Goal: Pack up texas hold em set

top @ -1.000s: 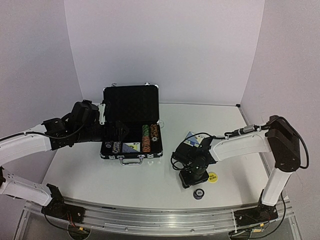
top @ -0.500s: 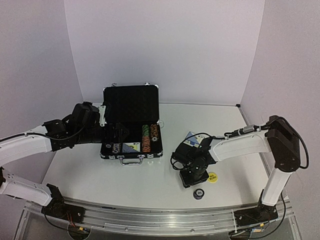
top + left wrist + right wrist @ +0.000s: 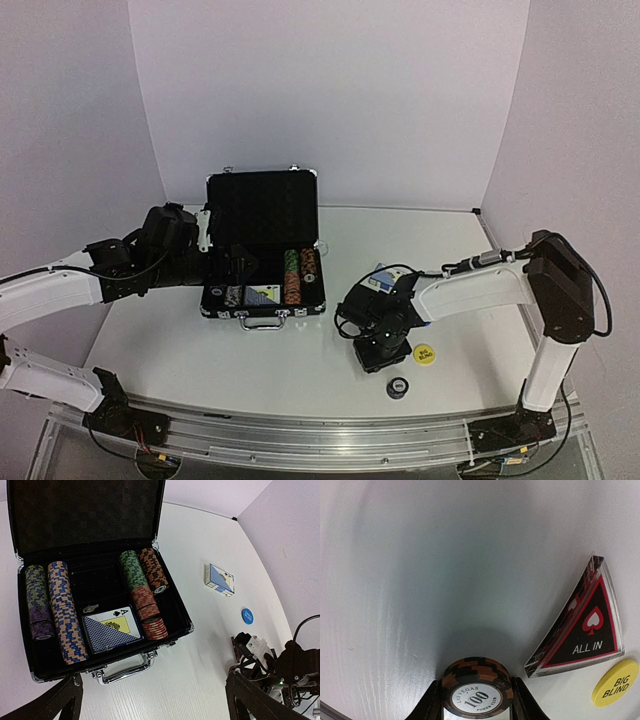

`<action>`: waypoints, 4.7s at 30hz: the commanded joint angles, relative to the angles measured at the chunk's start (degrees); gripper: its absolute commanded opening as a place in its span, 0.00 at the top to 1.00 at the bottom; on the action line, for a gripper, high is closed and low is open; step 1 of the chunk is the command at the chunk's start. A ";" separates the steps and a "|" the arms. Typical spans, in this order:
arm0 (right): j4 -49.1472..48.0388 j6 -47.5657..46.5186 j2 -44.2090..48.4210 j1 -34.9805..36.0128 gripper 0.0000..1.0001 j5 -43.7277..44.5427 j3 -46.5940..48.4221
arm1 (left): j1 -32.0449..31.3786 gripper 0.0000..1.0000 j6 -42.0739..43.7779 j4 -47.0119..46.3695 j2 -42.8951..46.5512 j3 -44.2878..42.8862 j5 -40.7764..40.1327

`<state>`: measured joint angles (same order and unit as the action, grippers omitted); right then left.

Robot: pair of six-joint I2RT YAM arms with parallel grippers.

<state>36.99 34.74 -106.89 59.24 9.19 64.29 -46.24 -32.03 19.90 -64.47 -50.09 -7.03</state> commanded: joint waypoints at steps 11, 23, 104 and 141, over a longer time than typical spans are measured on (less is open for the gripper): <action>0.55 -1.33 -1.12 1.65 0.83 -1.44 -0.43 | -0.08 0.00 -1.03 -1.91 0.12 -0.66 1.92; 4.23 -3.96 4.20 1.74 0.93 -3.81 2.68 | -0.08 0.00 -2.27 -3.29 -1.88 -1.39 6.45; 15.45 -26.84 13.34 4.95 0.95 -6.46 18.24 | -9.14 0.78 -27.28 -34.61 -49.57 -17.85 77.52; 14.78 -13.80 36.19 4.98 0.14 12.06 6.41 | -1.03 1.00 47.44 5.86 -50.66 -41.14 5.69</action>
<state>51.96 17.55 -72.23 64.27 15.53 72.78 -48.83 -1.95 25.89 -113.62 -88.48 12.22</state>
